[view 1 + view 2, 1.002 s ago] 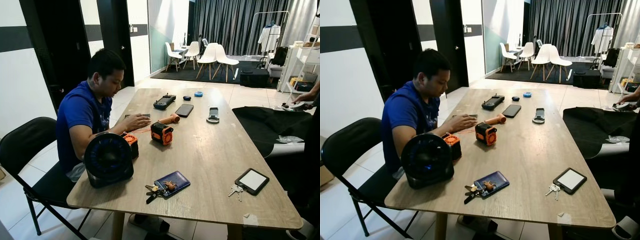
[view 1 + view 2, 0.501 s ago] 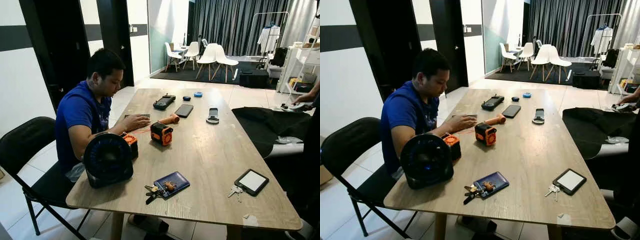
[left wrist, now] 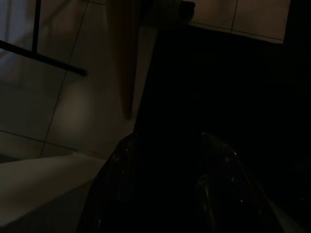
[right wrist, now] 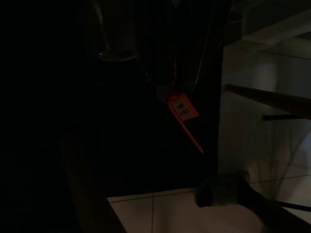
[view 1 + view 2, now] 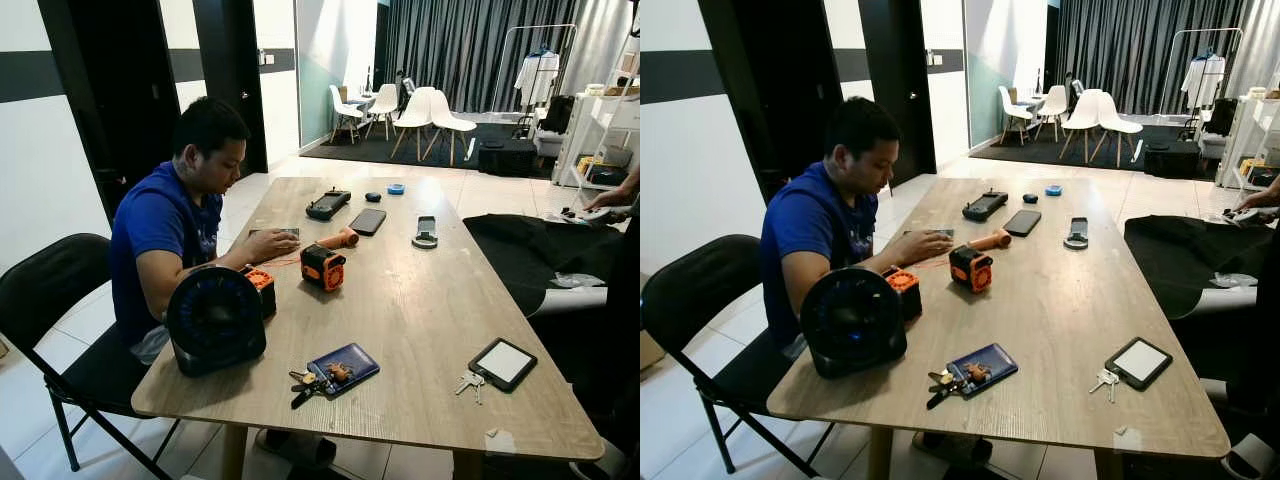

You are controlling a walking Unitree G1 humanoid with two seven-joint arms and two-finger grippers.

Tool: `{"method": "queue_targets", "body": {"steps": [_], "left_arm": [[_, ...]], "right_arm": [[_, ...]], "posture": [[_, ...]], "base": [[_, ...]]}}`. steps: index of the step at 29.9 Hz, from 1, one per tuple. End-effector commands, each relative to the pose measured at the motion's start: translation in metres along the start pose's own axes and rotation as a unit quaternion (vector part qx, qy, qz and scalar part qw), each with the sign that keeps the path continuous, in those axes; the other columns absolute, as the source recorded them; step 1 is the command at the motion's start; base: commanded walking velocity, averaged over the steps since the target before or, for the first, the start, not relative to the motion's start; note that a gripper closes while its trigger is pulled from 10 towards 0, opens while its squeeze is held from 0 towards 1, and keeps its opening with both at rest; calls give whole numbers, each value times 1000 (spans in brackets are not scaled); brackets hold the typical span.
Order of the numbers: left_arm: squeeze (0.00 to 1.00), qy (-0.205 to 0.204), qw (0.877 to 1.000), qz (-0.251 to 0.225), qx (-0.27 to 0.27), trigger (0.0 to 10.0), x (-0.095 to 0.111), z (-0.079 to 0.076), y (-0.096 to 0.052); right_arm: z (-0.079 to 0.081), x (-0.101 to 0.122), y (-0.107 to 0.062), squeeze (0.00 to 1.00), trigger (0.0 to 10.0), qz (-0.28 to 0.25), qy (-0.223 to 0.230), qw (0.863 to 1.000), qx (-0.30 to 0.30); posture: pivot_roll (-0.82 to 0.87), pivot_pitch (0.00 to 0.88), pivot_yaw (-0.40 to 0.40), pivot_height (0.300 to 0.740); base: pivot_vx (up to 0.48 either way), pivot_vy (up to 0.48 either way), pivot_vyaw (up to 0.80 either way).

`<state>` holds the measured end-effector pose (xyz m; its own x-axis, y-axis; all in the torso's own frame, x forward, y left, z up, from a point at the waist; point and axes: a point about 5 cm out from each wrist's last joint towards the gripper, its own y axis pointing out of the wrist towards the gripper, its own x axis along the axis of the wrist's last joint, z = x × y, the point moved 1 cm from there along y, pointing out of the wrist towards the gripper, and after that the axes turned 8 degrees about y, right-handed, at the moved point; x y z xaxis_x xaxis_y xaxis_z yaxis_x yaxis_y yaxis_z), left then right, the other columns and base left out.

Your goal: Hang keys on a hook

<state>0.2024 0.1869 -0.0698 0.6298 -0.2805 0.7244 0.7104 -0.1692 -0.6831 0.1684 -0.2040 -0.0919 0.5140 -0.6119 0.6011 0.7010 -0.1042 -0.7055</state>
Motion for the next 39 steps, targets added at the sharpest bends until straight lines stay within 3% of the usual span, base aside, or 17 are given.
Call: {"method": "queue_targets", "body": {"steps": [1,15,20,31,39], "left_arm": [[0,14,1000,5,-5,10000,-1,0,0],[0,30,999,9,-10,10000,-3,8,-4],[0,7,1000,4,8,10000,-3,4,-2],[0,-15,1000,3,17,10000,-8,-13,1],[0,-28,999,-3,29,10000,-8,-15,1]], "right_arm": [[3,-4,1,0,10000,10,7,1000,1],[7,-11,0,0,10000,13,29,999,-3],[11,-4,3,0,10000,20,-23,999,20],[12,14,8,0,10000,24,-70,997,38],[12,19,10,0,10000,24,-80,996,42]], "posture": [[104,22,54,740],[115,49,93,740],[93,38,28,740],[80,24,-71,740],[72,21,-77,740]], "base": [[0,0,0],[0,0,0],[0,0,0],[0,0,0],[0,0,0]]}}
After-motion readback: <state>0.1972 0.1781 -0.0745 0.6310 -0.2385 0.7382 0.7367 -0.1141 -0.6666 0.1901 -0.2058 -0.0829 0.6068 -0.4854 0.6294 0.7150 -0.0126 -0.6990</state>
